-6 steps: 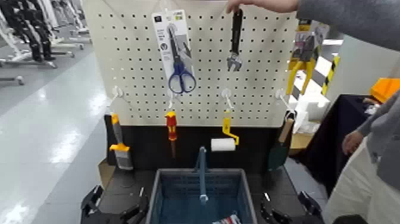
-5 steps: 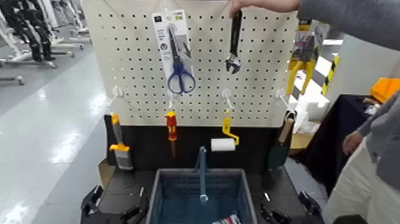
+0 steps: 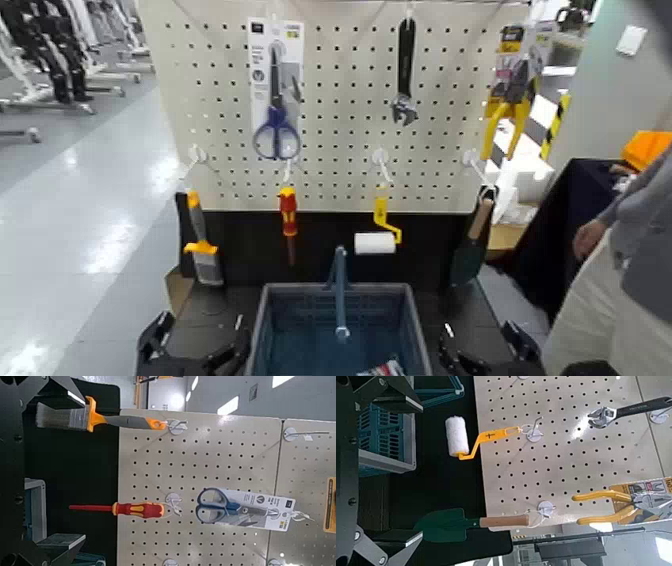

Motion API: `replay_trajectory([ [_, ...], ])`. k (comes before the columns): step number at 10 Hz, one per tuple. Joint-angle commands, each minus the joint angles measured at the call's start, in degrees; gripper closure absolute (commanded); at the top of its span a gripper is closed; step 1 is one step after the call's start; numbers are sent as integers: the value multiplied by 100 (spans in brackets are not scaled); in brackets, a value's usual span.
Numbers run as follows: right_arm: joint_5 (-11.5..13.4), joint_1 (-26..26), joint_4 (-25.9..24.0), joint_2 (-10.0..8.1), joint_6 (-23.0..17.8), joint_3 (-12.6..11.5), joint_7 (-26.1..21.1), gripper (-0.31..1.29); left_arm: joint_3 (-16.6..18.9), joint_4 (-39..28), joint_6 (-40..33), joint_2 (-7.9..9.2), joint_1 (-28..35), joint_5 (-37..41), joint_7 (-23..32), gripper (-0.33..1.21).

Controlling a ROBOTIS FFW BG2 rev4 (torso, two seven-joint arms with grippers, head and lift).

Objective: Put the yellow pliers into the crate.

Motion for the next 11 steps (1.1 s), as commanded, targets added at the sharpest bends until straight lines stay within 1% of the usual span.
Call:
replay_trajectory([
  [1,-1,0,-9,1,0,0,0,19,-3,-6,14,1,0,0,-9,12],
  [4,-1,-17,-9,1,17,0,0,19,-3,-6,40,1,-9,9,-9,12],
  [6,-27,-61,-9,1,44,-71,70,19,-12,-6,49,-8,-9,0,-9,12],
  [8,-27,-246,-18,1,167,-264,378,19,-12,-6,58,1,-26,0,-18,12],
  [11,-27,-527,-70,1,325,-545,685,21,-12,-6,67,1,-26,9,-26,12],
])
